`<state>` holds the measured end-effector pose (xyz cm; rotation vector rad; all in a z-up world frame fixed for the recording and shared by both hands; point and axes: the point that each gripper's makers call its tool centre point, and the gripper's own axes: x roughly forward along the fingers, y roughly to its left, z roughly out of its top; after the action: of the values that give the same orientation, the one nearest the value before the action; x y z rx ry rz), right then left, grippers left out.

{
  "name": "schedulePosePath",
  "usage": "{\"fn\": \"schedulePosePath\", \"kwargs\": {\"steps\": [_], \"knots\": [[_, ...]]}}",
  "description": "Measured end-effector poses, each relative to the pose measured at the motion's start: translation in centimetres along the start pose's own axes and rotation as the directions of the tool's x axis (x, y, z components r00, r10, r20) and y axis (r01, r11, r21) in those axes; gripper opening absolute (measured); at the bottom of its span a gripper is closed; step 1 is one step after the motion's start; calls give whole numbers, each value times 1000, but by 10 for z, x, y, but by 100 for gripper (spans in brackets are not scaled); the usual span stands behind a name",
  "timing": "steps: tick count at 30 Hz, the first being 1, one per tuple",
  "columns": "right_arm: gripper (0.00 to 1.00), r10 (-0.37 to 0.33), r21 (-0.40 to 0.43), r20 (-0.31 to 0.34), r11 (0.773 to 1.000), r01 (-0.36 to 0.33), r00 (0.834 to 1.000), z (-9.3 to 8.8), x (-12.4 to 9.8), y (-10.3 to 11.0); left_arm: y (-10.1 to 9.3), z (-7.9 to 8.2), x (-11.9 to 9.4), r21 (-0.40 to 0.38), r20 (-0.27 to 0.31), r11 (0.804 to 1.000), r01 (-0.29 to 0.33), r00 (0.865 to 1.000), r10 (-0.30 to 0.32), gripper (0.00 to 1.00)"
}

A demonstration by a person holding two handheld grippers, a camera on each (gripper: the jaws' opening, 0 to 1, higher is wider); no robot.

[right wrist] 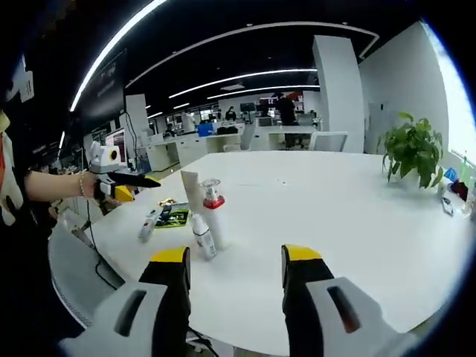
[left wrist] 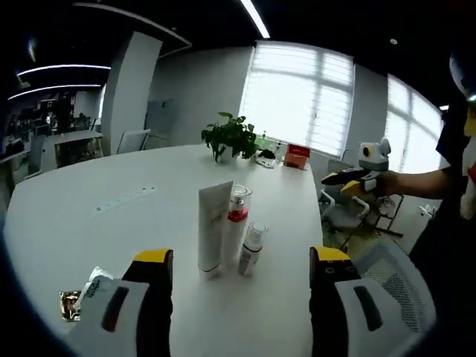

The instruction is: Arrange the skincare products in the storage area until every visible bottle or jar stands upright without overlapping.

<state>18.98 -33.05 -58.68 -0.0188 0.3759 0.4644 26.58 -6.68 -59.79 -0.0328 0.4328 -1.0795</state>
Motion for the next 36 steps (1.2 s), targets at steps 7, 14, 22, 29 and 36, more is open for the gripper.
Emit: {"fn": "schedulePosePath", "kwargs": {"steps": [7,14,22,29,36], "knots": [[58,44,-4,22,999,-44,999,7,9,12,8,-14,-39,-54,17,990,-131,991,132,78],[66,109,-30,15,994,-109,994,8,20,28,3,-20,-74,-69,24,967,-244,969,246,86],[72,160,-3,20,987,-160,987,1,29,40,-5,-26,-110,-108,29,928,-357,932,362,93],[77,170,24,22,985,-170,985,1,31,57,-7,-49,-139,-144,-30,890,-433,901,433,99],[84,165,30,35,986,-167,986,0,36,78,-5,-57,-161,-196,-11,878,-437,896,444,99]]}}
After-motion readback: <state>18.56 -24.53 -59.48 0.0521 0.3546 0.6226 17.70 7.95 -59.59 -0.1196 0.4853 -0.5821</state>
